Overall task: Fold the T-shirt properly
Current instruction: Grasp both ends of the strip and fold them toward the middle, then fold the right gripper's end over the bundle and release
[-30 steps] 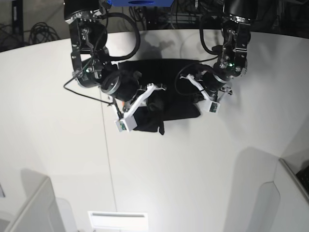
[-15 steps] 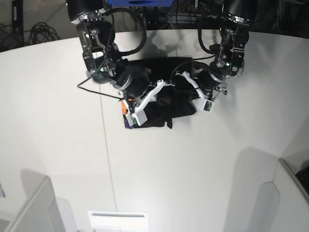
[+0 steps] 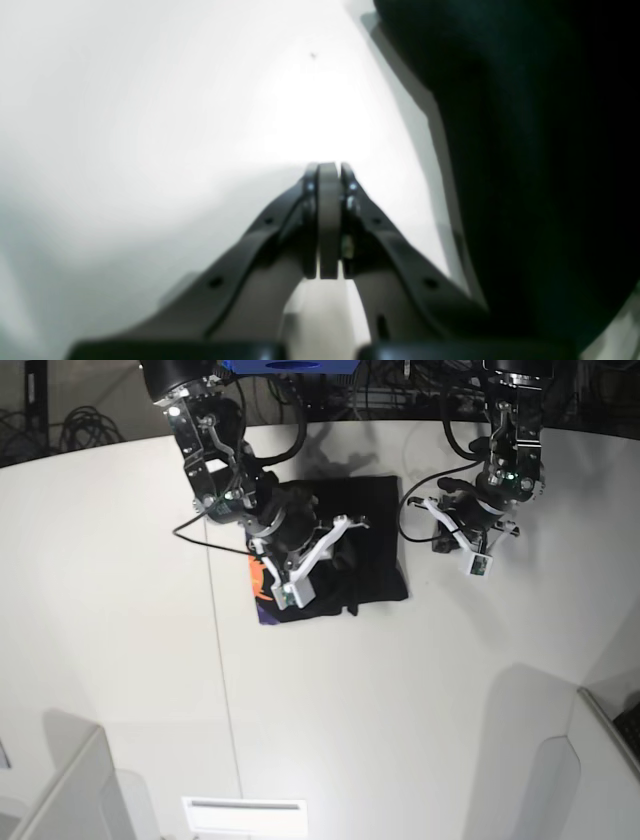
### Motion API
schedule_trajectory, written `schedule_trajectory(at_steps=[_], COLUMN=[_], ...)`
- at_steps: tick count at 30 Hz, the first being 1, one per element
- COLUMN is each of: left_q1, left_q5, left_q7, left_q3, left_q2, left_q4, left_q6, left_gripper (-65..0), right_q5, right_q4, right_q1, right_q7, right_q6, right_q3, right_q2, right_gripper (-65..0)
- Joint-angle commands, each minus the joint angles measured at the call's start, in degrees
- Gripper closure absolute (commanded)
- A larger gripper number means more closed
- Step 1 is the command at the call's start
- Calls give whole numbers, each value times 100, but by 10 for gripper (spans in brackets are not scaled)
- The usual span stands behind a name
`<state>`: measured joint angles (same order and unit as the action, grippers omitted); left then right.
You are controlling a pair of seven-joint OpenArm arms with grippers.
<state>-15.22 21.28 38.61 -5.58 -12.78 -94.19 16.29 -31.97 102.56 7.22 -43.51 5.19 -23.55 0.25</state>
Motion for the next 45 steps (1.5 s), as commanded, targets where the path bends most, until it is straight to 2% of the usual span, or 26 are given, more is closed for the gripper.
schedule_trajectory(at_steps=[1,5,8,17,23,25,27,29,33,36,40,45], left_q1=[-12,-100,-302,-1102,-1207,-1260,-1278,-1278,-1401,-1497,-1559,-1559], left_q5=[22,22,66,57,30,57,57,30,39,57,66,66], left_q7=[20,29,29,29,29,29,29,29,29,29,29,29], left_q3=[-53,-53,-44,-61,-61,-61,-61,-61,-158,-483,-756,-914], left_q2=[-46,-54,-257,-476,-476,-476,-476,-476,-476,-476,-476,-476], left_q4=[-115,-132,-132,-748,-774,-801,-809,-801,-818,-818,-818,-818], left_q6=[1,1,1,1,1,1,1,1,1,1,10,10], left_gripper=[0,0,0,0,0,0,0,0,0,0,0,0], right_q5=[1,326,335,344,344,344,344,344,344,335,335,335], right_q4=[166,148,148,-72,-344,-353,-353,-335,-318,-256,-248,-318], right_q1=[-41,-41,-41,-76,-50,-50,-50,-50,-50,-50,-147,-419], right_q7=[109,109,118,118,575,575,584,584,575,575,548,548], right_q6=[-75,-75,-75,-75,-58,109,312,338,338,338,338,356], right_q3=[-102,-181,-164,-172,-190,-190,-199,-199,-199,-216,-243,-797], right_q2=[-65,-100,-100,-100,-100,-100,-100,-100,-100,-100,-100,-109], right_gripper=[0,0,0,0,0,0,-104,-182,-278,-305,-306,-302])
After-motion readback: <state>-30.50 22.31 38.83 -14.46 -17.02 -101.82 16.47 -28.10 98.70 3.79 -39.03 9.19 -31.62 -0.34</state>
